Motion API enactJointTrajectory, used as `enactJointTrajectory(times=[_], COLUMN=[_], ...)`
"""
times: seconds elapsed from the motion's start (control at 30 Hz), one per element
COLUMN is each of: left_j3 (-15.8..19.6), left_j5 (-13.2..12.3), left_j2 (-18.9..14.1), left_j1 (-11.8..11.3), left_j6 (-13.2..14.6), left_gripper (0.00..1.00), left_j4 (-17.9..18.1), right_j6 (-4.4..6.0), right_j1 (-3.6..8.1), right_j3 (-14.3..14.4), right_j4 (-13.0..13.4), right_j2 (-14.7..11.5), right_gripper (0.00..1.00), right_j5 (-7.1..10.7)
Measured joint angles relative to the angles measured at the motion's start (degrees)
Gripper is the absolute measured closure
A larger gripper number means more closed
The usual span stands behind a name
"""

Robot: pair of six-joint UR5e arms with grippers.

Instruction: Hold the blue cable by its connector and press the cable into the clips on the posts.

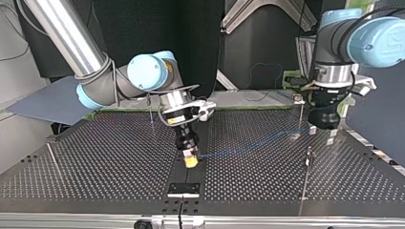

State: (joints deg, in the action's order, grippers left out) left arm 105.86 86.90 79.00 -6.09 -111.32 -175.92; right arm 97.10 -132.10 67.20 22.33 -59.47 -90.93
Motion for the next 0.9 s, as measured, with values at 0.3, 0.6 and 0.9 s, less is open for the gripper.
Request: enactJointTrajectory(times=[0.3, 0.6, 0.9], left_j3=[0.0, -0.3, -0.3], left_j5=[-0.3, -0.5, 0.9], left_j2=[-0.6, -0.8, -1.3], left_j1=[0.8, 1.0, 0.8], left_j6=[3.4, 6.8, 11.0], left_gripper=[0.02, 0.02, 0.02], left_j4=[-1.2, -0.2, -0.1], right_j6=[-0.22, -0.25, -0.3], right_j1=[0.06, -0.03, -0.05], right_j3=[0.0, 0.0, 0.0], right_j4=[-0.7, -1.0, -1.2], right_j2=[0.0, 0.0, 0.0], right_gripper=[1.0, 1.0, 1.0], right_j5=[-1.29, -1.44, -1.45])
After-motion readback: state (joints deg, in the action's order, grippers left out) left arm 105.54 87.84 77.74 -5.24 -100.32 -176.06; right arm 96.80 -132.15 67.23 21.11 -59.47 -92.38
